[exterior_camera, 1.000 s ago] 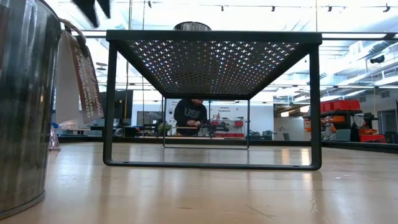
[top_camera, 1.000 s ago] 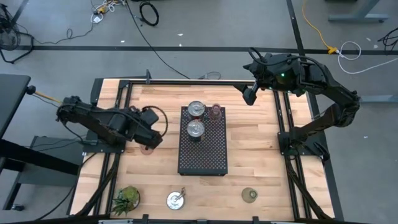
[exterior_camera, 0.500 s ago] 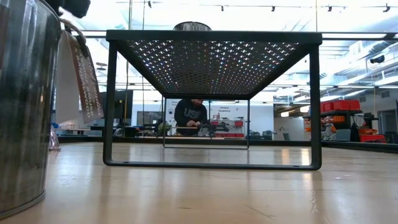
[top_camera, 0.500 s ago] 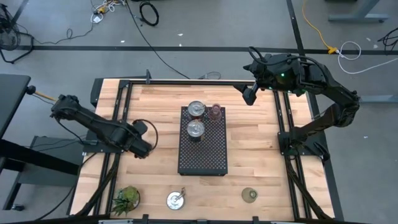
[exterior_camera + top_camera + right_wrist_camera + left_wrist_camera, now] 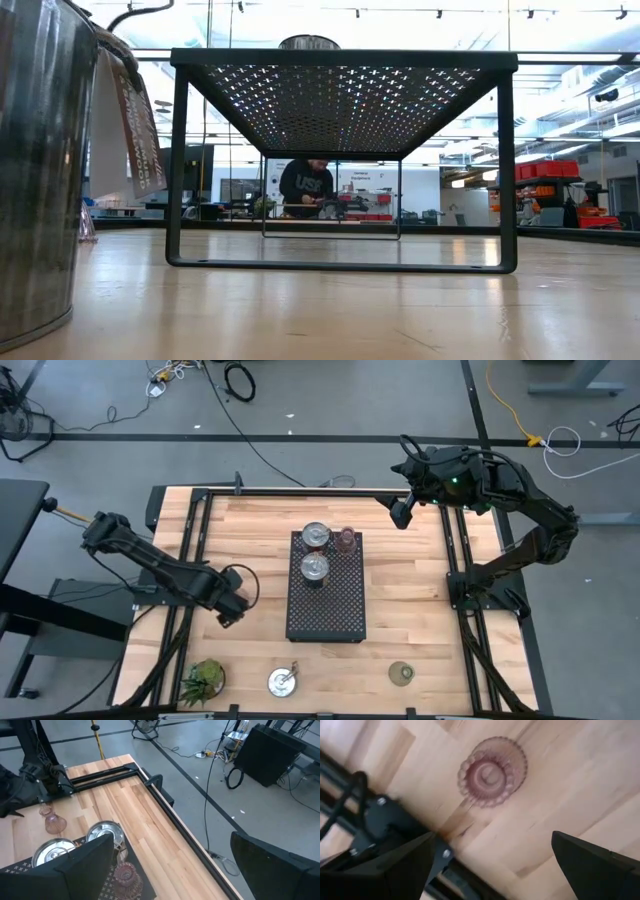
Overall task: Pick & Place candle stick holders
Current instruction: Put the pink glass candle holder on the shelf aligned with the other glass candle holder
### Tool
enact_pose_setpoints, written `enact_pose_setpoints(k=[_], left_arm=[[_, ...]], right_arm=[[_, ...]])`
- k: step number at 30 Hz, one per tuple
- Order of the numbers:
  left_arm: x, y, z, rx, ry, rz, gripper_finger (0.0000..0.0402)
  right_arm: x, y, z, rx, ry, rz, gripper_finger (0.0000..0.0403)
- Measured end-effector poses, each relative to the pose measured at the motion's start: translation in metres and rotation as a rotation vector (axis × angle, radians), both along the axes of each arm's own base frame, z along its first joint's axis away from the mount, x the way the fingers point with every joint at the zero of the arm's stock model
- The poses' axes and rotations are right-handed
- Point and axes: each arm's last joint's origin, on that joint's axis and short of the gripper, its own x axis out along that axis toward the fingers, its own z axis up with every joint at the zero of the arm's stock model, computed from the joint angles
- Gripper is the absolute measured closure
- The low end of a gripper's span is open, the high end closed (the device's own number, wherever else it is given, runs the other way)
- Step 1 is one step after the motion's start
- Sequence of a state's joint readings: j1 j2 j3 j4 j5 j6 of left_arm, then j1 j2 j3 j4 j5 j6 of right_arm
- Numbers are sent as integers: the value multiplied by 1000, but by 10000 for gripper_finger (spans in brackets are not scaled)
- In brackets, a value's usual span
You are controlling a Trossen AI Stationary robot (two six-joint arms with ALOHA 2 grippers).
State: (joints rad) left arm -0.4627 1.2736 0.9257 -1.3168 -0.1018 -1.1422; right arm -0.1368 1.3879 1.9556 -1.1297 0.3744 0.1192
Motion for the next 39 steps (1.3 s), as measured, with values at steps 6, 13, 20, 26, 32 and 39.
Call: enact_pose_setpoints(k=[6,13,20,26,32,39], left_arm=[[1,2,-27,-65,-12,23,3],[9,6,-34,-10,-125,34,3],[17,11,-34,-28,-179,49,3],[24,15,-33,16,-253,63,3],[30,22,-32,-4,-278,64,3],[21,24,-34,-36,-166,96,3]], right_arm=[[0,0,0,0,0,0,3],[0,0,0,0,0,1,3],[0,0,0,0,0,1,3],[0,0,0,0,1,1,3],[0,0,0,0,1,1,3],[0,0,0,0,1,1,3]])
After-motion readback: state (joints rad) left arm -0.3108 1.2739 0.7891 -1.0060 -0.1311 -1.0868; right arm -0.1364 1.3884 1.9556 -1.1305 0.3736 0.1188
